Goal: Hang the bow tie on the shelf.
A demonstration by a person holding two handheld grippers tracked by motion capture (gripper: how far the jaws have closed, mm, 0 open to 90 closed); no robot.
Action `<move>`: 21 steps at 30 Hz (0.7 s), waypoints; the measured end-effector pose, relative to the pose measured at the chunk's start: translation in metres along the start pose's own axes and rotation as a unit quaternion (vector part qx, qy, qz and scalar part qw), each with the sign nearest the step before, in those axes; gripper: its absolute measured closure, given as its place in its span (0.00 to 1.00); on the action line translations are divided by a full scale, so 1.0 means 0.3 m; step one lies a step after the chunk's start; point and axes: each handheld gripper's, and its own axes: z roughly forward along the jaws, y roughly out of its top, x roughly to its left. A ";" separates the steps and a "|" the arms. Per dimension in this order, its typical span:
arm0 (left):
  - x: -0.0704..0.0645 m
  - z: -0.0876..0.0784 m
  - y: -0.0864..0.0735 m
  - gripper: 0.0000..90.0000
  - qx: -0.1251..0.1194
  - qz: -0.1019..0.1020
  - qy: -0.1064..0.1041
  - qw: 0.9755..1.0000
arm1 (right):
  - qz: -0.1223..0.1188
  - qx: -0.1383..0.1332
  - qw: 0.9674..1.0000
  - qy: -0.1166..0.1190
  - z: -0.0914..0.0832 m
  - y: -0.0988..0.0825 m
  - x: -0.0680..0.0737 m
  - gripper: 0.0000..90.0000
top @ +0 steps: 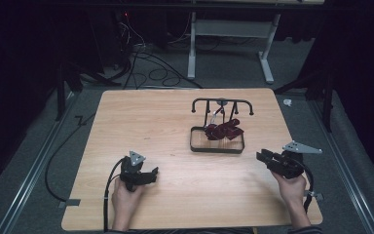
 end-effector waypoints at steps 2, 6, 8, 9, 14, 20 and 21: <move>0.000 0.000 0.000 0.19 0.000 0.000 0.000 1.000 | -0.004 0.003 1.000 -0.002 0.006 -0.006 -0.002 0.75; 0.000 0.000 0.000 0.19 0.000 0.000 0.000 1.000 | 0.000 0.010 1.000 -0.006 0.016 -0.018 -0.007 0.74; 0.000 0.000 0.000 0.19 0.000 0.000 0.000 1.000 | 0.001 0.012 1.000 -0.006 0.022 -0.024 -0.010 0.74; 0.000 0.000 0.000 0.19 0.000 0.000 0.000 1.000 | 0.002 0.013 1.000 -0.007 0.024 -0.027 -0.011 0.74; 0.000 0.000 0.000 0.19 0.000 0.000 0.000 1.000 | -0.006 0.023 1.000 -0.009 0.043 -0.042 -0.010 0.70; 0.000 0.000 0.000 0.19 0.000 0.000 0.000 1.000 | -0.011 0.033 0.999 -0.011 0.060 -0.056 -0.008 0.70; 0.000 0.000 0.000 0.19 0.000 0.000 0.000 1.000 | -0.009 0.036 0.999 -0.011 0.064 -0.059 -0.007 0.70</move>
